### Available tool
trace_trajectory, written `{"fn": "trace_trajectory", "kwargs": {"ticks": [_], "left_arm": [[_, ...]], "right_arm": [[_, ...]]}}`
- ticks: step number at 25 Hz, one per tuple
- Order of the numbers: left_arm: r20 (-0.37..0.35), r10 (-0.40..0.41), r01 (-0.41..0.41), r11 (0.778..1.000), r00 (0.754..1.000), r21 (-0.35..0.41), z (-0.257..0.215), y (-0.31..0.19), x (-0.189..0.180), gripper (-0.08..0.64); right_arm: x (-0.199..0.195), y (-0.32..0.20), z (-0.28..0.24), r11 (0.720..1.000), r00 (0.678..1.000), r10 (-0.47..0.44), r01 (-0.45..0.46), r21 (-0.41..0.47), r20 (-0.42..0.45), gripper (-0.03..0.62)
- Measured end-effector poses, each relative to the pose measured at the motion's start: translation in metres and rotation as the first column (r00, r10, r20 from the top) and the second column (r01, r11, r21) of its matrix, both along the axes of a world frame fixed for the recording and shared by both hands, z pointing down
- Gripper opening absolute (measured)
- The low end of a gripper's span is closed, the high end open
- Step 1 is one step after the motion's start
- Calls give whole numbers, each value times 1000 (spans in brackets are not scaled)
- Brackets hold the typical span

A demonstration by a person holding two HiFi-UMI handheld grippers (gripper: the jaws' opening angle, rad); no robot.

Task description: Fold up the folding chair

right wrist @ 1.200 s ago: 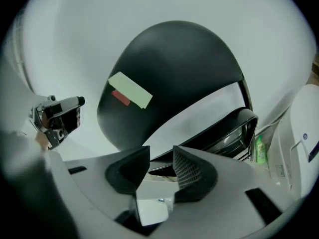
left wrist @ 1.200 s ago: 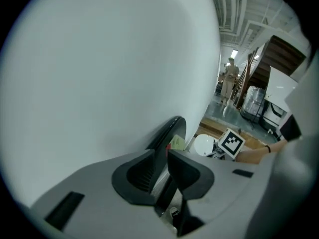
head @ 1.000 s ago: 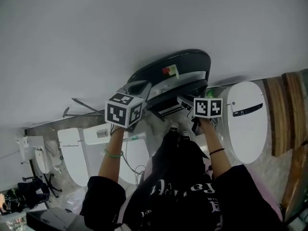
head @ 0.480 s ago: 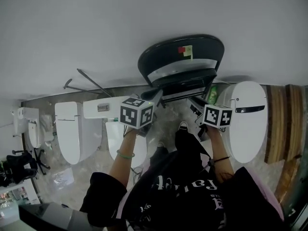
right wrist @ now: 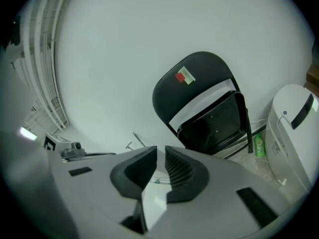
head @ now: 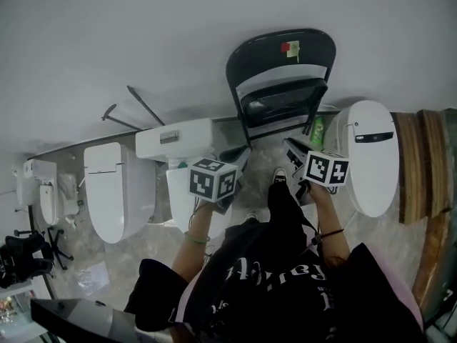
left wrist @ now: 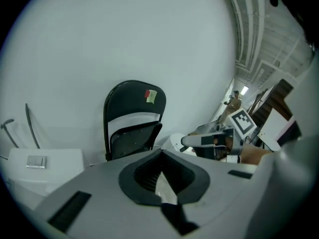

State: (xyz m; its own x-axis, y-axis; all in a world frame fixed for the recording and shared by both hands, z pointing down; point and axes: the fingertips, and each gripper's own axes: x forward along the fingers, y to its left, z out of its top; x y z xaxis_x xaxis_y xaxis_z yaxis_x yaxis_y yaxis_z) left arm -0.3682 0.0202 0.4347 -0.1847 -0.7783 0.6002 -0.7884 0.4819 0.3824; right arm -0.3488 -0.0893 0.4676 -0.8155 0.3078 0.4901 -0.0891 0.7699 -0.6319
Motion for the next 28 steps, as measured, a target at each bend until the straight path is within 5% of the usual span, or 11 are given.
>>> {"fn": "trace_trajectory", "kwargs": {"ticks": [8,18,28], "left_arm": [[-61,56,-52,997,997,64,8,49,85,3],[-80,139,-135,989,987,53,21,47,183,3],[-65,54,-47,994,996,104,0,16,282,3]], "right_arm": [[87,66,-14,996,996,87,-87,-8,22,31],[173,92,-26,995,995,97,-96,-15,29,15],[277,73,-44,999,998,37,-37,-6,54,14]]}}
